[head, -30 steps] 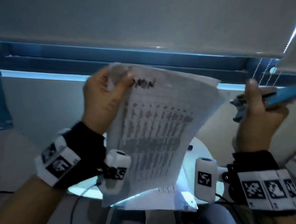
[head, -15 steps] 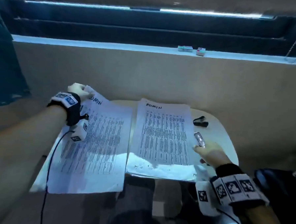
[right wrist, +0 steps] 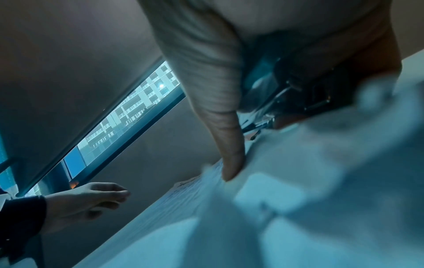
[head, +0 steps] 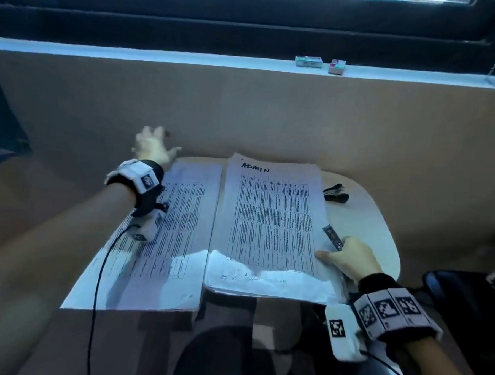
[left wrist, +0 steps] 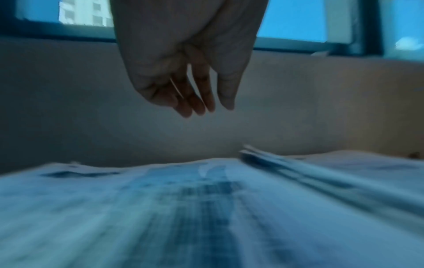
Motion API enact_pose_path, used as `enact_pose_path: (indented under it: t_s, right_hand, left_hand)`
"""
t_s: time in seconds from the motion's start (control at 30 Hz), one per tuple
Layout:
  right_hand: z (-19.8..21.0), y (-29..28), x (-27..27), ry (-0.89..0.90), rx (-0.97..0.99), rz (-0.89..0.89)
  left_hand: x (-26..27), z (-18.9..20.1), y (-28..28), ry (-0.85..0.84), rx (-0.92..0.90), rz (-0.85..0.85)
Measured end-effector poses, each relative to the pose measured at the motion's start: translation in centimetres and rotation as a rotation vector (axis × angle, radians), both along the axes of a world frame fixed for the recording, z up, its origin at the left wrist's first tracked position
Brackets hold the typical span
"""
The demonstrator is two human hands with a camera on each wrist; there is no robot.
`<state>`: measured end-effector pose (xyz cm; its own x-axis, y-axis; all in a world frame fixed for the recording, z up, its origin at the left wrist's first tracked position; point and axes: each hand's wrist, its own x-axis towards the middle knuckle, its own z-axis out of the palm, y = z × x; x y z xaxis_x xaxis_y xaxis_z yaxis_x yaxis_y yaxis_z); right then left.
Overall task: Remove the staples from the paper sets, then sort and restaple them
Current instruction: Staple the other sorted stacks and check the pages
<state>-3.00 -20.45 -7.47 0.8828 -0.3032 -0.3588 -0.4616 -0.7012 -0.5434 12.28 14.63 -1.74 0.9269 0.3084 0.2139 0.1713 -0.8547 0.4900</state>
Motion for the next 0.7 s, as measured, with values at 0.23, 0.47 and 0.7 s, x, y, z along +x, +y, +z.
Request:
enact_pose_path:
  t_s: [0.23,0.47,0.7]
  right_hand:
    - [-0.5,-0.3,-0.1,-0.049,0.009,0.016]
    - [-0.9,0.0,-0.5,-0.061,-0.16,0.098]
    - [-1.0,-0.1,-0.7,-0.086,-0.164,0.101]
  left_hand:
    - [-1.3,-1.9,-10.8,0.5,-0.223,-0.239]
    - [-0.6,-3.1,-12.7,0.541,-0.128,-0.042]
    - [-0.6,-3.4,-14.0,0.443,-0.038,0.023]
